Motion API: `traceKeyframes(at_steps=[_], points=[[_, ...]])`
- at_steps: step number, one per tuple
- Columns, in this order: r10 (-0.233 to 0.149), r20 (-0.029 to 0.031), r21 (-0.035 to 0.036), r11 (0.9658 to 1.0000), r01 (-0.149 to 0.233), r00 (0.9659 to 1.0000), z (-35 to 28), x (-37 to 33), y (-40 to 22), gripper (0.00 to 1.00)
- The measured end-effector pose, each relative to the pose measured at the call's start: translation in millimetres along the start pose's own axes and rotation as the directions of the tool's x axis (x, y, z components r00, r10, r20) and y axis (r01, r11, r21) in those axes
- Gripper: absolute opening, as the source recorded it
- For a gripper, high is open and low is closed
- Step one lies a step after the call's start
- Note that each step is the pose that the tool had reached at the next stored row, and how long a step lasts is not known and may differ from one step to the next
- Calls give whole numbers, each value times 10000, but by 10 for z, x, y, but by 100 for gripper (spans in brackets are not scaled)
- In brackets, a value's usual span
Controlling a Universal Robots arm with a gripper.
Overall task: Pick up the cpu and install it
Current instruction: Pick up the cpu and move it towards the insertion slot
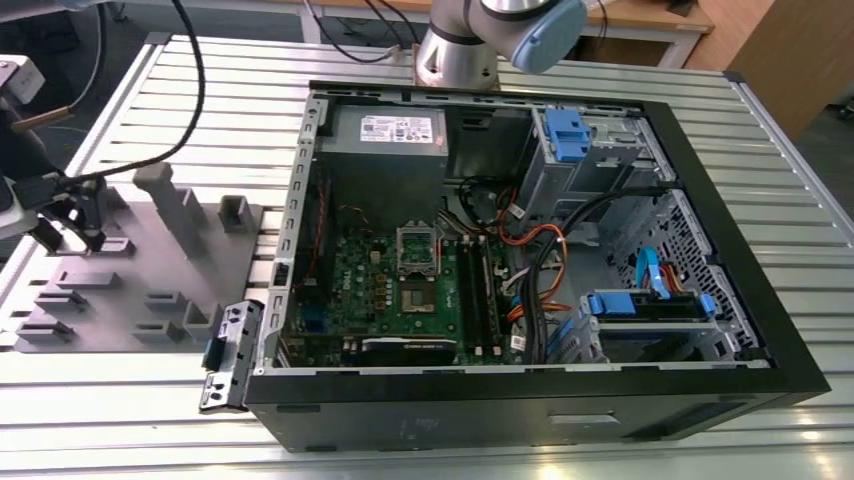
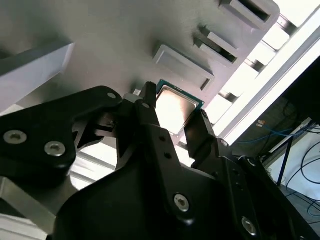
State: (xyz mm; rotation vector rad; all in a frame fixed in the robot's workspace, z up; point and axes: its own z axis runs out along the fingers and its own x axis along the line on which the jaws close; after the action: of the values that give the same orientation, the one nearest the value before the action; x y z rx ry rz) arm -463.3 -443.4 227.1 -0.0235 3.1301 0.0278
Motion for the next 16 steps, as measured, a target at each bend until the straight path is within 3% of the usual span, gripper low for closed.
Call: traceKeyframes(at_steps=[16], points=[[0,0,-9,10000,0,10000,-689,-34,12,47]])
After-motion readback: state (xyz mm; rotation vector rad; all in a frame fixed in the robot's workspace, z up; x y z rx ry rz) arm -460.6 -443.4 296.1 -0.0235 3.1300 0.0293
